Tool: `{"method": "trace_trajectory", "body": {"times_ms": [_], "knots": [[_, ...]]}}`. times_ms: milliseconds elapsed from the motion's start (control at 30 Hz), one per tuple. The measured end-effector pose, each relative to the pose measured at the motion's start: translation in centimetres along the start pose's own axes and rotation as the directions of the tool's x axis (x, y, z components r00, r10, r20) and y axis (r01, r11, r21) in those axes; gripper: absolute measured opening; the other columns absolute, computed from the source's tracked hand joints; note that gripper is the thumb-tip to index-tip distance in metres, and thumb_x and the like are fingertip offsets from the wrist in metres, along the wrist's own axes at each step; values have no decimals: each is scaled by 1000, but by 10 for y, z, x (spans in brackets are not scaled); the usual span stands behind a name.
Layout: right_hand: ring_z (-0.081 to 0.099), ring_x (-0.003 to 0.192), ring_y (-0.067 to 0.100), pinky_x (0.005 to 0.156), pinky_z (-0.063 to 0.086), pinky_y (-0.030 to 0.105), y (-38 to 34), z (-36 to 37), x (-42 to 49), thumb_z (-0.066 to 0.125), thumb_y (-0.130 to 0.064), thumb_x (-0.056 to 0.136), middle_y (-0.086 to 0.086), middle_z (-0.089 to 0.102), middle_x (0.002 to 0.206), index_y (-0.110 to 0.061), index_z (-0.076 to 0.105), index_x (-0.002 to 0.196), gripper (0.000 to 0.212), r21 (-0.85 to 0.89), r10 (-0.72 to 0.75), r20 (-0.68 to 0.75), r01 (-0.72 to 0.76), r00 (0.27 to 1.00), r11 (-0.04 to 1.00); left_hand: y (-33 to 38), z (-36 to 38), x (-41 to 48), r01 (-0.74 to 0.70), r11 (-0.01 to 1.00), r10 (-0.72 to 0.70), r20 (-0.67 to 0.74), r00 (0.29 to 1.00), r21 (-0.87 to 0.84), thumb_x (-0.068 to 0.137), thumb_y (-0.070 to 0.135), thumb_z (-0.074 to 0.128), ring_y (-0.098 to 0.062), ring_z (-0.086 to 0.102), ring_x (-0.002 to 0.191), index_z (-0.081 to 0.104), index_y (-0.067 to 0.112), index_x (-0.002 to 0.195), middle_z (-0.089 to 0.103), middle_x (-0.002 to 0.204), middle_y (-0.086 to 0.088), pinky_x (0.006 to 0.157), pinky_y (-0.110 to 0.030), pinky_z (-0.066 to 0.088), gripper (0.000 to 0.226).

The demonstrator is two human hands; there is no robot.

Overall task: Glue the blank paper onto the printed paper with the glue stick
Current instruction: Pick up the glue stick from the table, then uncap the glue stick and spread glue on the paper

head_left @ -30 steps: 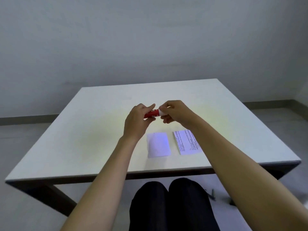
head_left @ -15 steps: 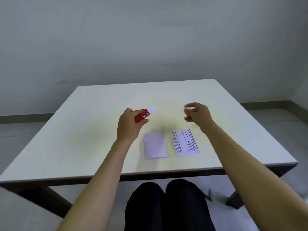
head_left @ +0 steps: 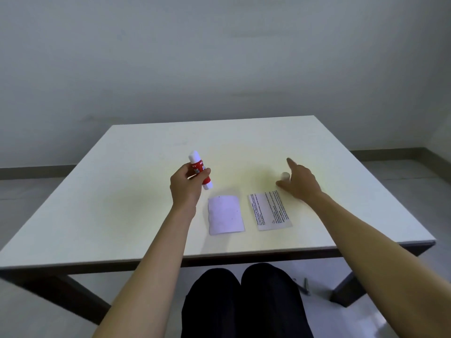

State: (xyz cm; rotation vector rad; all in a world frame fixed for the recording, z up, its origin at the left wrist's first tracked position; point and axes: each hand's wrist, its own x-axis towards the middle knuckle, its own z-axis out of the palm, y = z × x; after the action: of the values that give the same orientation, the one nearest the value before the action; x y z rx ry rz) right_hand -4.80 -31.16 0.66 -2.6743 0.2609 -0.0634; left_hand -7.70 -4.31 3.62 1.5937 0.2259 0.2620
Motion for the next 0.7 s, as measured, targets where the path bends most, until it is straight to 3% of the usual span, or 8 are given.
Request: {"method": "trace_trajectory", "body": {"times_ms": [67,133,200,267,367,500,567,700], "knots": [[56,109,38,88,45,43,-9,-4,-8,66,-32,84,20,52,124,-12,19,148,82,32,-26,-136,31,990,999,1,6,-3,19,999,-20,-19,1000,-48,77,18,71,-16,56,76,67,27,67,64,71,8,84,-36,51,14],[60,92,30,86,46,40,-29,-6,-21,68,-34,83,14,57,110,-14,28,146,78,242,-74,-226,129,971,962,4,15,-7,35,995,-37,-25,999,-98,77,21,72,-14,53,74,67,29,66,63,69,11,69,-25,43,15],[64,75,23,80,52,36,-57,-4,-41,70,-30,83,6,60,97,-20,39,141,66,664,-158,-15,128,987,736,6,27,-13,73,984,-77,-19,997,-164,77,22,73,-12,56,80,67,28,67,65,73,10,67,-19,40,13],[68,67,22,73,59,32,-76,5,-55,67,-18,86,9,63,93,-16,48,132,50,881,-312,140,25,940,472,8,38,-19,101,965,-106,-6,994,-240,77,21,74,-14,60,84,67,24,70,66,78,6,71,-18,42,10],[63,53,18,61,57,29,-93,13,-65,61,-7,89,10,62,74,2,57,116,29,914,-259,63,49,964,404,9,43,-26,102,940,-110,-6,994,-324,75,20,76,-17,63,87,68,22,69,68,77,3,74,-21,45,10],[47,45,13,53,41,25,-104,16,-70,53,-16,95,3,51,66,-5,60,101,15,920,-215,79,11,973,392,10,38,-28,110,919,-119,-1,993,-380,75,20,77,-22,65,96,70,21,70,68,81,1,87,-27,48,9],[42,41,10,50,35,24,-111,16,-71,46,-24,98,1,47,65,-9,57,89,20,902,-173,111,-26,979,430,10,37,-29,107,917,-107,21,994,-383,75,20,77,-20,66,95,70,20,72,69,82,1,90,-29,48,7],[27,31,9,37,23,18,-120,16,-73,34,-42,98,-3,35,49,-12,47,64,48,876,-26,259,-224,965,427,9,37,-33,65,937,-51,50,997,-343,75,22,77,-5,66,78,71,22,73,71,75,10,72,-18,46,6]]}}
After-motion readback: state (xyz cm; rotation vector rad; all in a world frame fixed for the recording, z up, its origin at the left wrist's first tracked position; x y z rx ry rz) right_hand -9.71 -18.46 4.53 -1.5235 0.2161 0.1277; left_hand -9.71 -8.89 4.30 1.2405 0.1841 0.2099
